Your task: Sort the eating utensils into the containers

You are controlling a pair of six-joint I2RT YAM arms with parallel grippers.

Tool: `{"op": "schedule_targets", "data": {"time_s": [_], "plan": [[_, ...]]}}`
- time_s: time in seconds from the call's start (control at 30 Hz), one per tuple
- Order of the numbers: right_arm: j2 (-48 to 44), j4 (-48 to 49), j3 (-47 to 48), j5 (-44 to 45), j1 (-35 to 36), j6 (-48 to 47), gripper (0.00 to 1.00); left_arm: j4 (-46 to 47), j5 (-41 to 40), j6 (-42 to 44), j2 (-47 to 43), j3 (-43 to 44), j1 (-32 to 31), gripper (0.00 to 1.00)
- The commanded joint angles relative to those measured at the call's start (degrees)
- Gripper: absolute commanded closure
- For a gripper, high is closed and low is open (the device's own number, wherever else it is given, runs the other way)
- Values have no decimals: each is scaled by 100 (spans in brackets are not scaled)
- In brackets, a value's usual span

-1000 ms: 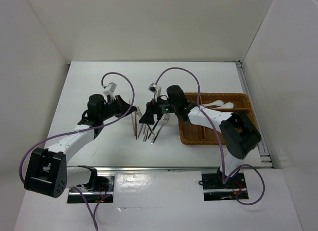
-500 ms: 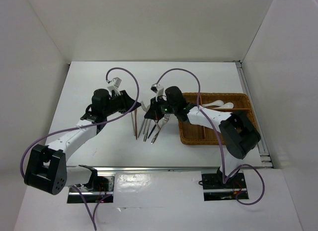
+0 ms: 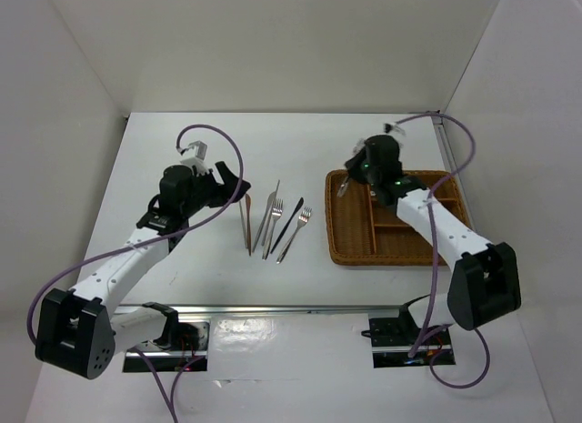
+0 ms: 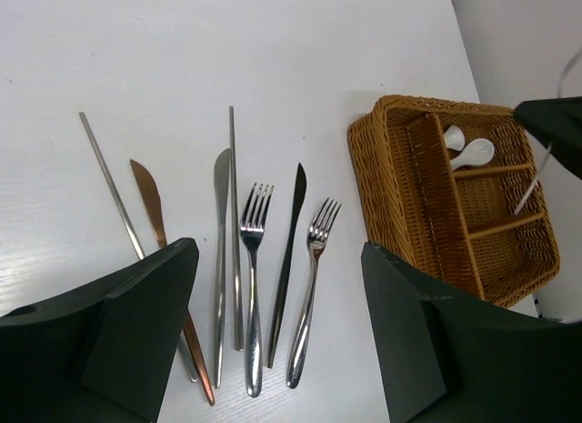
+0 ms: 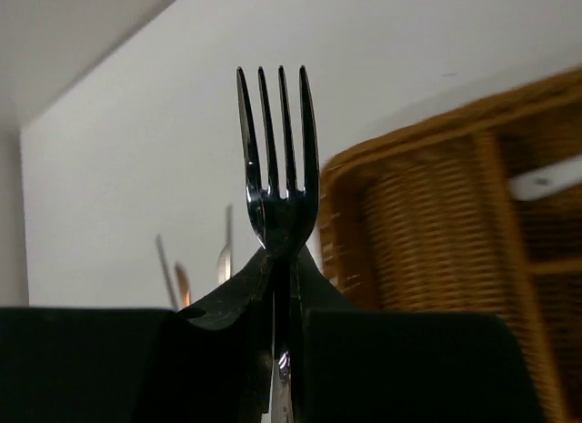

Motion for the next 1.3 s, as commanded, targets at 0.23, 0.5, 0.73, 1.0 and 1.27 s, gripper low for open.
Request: {"op": "schedule_targets", "data": {"time_s": [0.23,0.5,0.73,1.0,1.27], "plan": [[-457,-2031,-741,1641,-2083,3403,100,293,7,-41,307,-148,-16,13],[-677,-2253,-1234,2063,-2224,4600,100,346,7,-41,474,-201,-16,13],[-352,-2446,-1234,2169,-2224,5067,97,460,121,-93,580,-201,-16,13],[-229,-2375,-1234,2169,-2224,5066,81,513,174,-93,633,-201,-16,14],[-176,-2200,-1234,1994,-2224,4690,53,811,534,178,905,-140,-122,16]]}}
